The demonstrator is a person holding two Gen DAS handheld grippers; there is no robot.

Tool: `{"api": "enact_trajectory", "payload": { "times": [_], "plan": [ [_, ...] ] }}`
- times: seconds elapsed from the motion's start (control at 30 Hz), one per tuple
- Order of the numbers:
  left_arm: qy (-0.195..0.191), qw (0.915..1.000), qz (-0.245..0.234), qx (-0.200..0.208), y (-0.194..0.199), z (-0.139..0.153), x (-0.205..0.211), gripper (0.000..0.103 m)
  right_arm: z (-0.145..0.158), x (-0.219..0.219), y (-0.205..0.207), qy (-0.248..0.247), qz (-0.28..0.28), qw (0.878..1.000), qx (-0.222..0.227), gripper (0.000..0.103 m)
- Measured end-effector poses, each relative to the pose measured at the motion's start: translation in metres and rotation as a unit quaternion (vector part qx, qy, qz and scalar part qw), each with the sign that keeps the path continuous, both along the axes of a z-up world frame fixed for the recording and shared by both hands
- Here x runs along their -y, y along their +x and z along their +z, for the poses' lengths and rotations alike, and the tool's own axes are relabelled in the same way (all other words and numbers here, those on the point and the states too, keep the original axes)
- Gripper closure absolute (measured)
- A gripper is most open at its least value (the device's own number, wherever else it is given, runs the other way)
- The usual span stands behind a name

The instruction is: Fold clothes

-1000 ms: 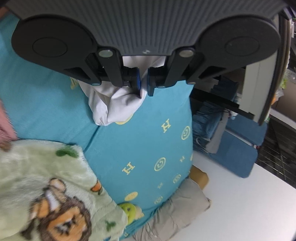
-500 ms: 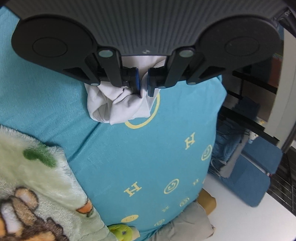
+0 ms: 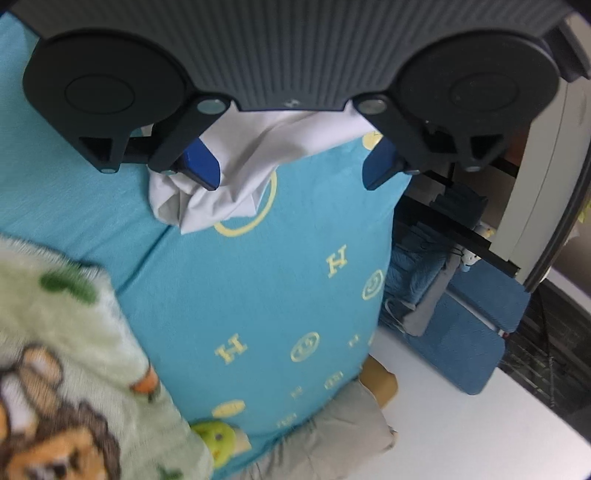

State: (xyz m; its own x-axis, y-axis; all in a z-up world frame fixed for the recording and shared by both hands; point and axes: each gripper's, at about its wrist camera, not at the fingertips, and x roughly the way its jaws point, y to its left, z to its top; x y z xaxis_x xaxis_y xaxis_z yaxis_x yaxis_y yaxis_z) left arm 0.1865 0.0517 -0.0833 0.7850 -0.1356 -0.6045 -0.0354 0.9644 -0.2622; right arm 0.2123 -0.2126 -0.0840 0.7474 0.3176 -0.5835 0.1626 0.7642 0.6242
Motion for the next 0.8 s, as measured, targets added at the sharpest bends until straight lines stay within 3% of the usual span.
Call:
{"api": "enact_trajectory", "payload": {
  "times": [0.07,0.17,0.3,0.4,0.57,0.8],
  "plan": [
    [0.032,0.9994,-0.012,0.012,-0.009,0.005,0.006,0.005,0.009,-0.002,-0.009,-0.021,0.001,1.000,0.017,0.017],
    [0.050,0.9985,-0.020,0.008,-0.014,0.006,0.010,0.005,0.019,-0.008,-0.017,-0.067,0.020,0.997,0.038,0.018],
    [0.066,0.9974,-0.026,-0.010,-0.007,-0.001,0.015,0.005,0.014,-0.021,-0.013,-0.118,0.050,0.991,0.031,0.034],
    [0.075,0.9964,-0.025,-0.033,0.002,-0.011,0.014,0.005,-0.001,-0.025,0.000,-0.125,0.055,0.991,0.008,0.034],
    [0.076,0.9942,-0.019,-0.074,0.021,-0.031,0.009,0.007,-0.024,-0.033,0.031,-0.179,0.073,0.981,-0.007,0.034],
    [0.103,0.9919,-0.030,-0.068,0.016,-0.032,0.016,0.007,-0.032,-0.046,0.032,-0.222,0.092,0.971,-0.006,0.035]
  ]
}}
